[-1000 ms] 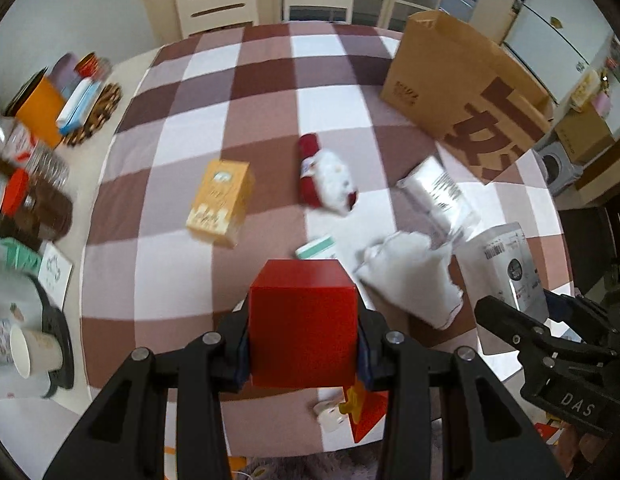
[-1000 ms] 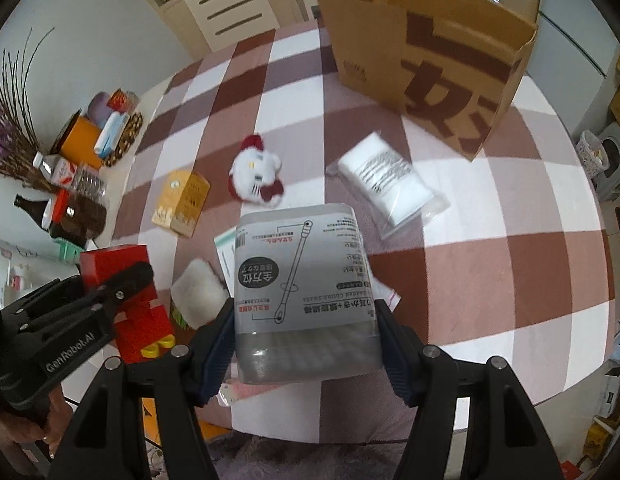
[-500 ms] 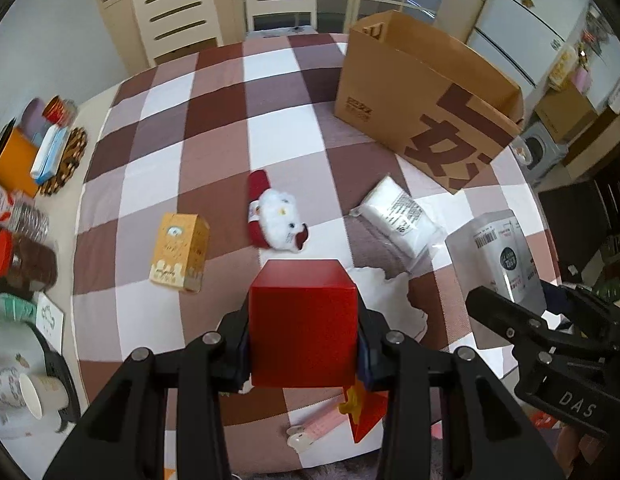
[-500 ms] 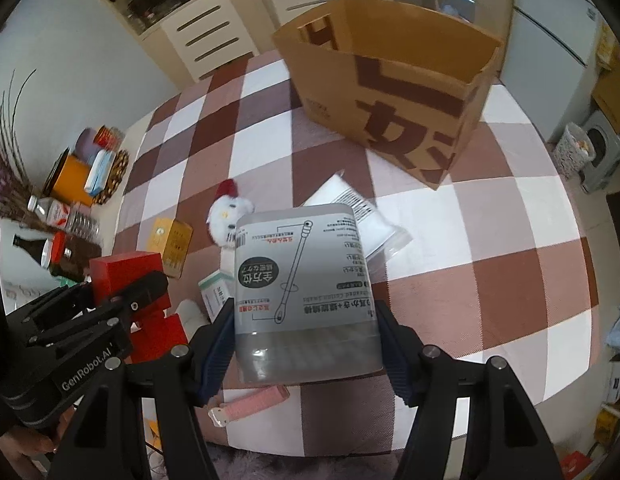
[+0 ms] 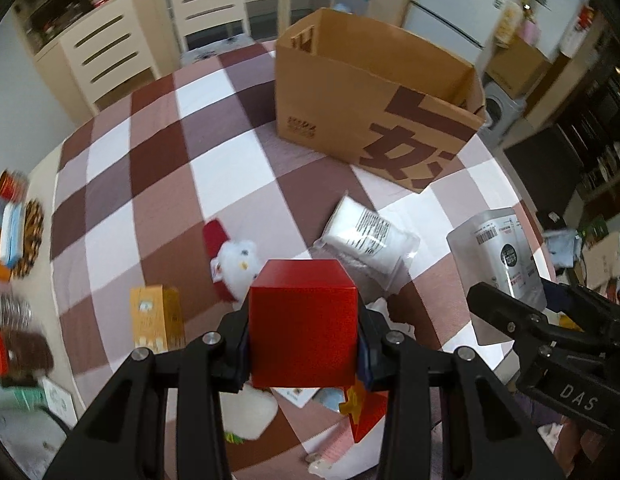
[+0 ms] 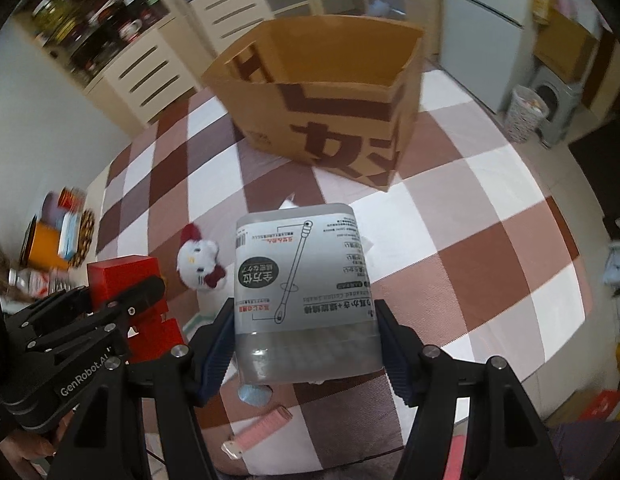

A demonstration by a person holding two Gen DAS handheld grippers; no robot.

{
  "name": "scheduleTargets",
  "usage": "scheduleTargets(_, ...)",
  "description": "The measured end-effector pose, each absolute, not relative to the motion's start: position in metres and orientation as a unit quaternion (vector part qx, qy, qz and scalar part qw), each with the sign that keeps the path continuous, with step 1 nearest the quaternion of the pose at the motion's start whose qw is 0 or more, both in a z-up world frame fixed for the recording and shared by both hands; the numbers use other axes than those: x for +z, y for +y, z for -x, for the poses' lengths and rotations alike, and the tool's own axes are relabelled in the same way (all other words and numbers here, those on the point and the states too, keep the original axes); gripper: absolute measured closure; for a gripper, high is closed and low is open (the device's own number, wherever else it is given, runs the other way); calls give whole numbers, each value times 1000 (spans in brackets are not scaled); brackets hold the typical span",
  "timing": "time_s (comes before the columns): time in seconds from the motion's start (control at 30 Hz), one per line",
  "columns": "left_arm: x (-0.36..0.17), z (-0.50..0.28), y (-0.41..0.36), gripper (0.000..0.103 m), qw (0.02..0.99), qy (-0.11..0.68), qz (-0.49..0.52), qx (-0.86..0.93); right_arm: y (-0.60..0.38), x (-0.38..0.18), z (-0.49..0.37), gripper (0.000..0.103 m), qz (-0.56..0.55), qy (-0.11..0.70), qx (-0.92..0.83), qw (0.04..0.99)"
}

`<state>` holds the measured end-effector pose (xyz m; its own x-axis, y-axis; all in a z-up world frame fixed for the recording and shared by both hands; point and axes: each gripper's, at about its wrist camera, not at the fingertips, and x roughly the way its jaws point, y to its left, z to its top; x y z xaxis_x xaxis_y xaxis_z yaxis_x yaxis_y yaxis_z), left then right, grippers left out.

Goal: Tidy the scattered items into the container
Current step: 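Carry the red box and swab packet with both tools into the brown box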

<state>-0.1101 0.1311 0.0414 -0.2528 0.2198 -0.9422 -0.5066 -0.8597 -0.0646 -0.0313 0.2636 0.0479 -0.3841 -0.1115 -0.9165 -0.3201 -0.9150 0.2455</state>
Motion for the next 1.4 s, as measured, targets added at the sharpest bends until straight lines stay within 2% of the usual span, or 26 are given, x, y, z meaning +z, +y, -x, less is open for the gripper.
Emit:
scheduleTargets(0.23,40,130,142,63,256,137,563,774,265,50,38,37,544,210,807,93)
scheduleTargets(0.9,36,174,171,63,271,141,561,769,280,51,84,37,538,211,811,90)
scheduleTargets(1.4,63,208,190,63,303,110,556,767,292,76,110,37,511,219,827,80)
